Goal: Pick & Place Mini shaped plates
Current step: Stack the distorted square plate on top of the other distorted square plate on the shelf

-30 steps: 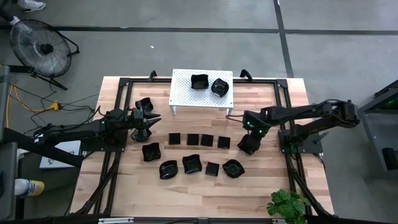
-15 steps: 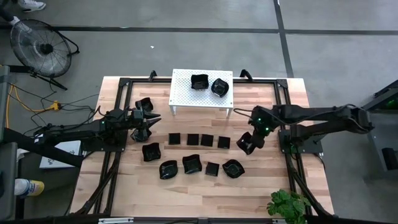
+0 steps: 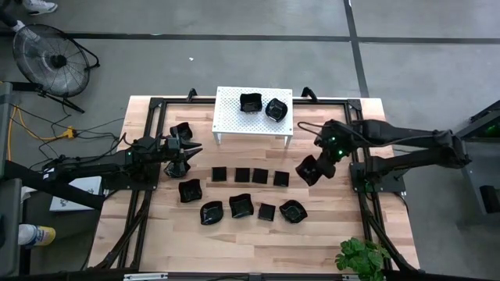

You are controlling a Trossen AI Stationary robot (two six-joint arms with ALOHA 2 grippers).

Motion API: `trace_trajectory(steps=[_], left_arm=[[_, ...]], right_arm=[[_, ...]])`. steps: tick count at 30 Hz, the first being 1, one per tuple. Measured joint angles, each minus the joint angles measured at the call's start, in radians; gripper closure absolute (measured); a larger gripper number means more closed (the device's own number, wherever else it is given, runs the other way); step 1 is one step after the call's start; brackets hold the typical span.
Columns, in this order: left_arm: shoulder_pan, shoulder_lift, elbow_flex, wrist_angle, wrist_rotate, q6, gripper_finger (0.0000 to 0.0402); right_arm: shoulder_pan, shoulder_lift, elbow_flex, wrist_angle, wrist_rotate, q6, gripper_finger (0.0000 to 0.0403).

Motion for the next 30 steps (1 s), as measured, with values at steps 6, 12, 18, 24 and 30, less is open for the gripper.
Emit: trace_trajectory(steps=[6,12,18,24,30], left_arm=[[0.0,0.0,0.0,0.0,0.0,0.0,0.0328],[0.0,0.0,0.0,0.0,0.0,0.0,0.0328],[0.0,0.0,0.0,0.0,0.0,0.0,0.0328],[0.0,0.0,0.0,0.0,0.0,0.0,0.0328],[0.0,0.0,0.0,0.0,0.0,0.0,0.0328]], right_arm=[[-0.004,0.032,0.149,-0.03,0.042,-0.04,0.0402],[-0.041,0.117,0.318,-0.025,0.096,-0.102,0.0401],[-0.114,0.247,0.479,-0.02,0.123,-0.138,0.04],[-0.203,0.381,0.601,0.049,0.114,-0.156,0.0401],[-0.283,0.522,0.7,0.148,0.111,-0.156,0.0401]])
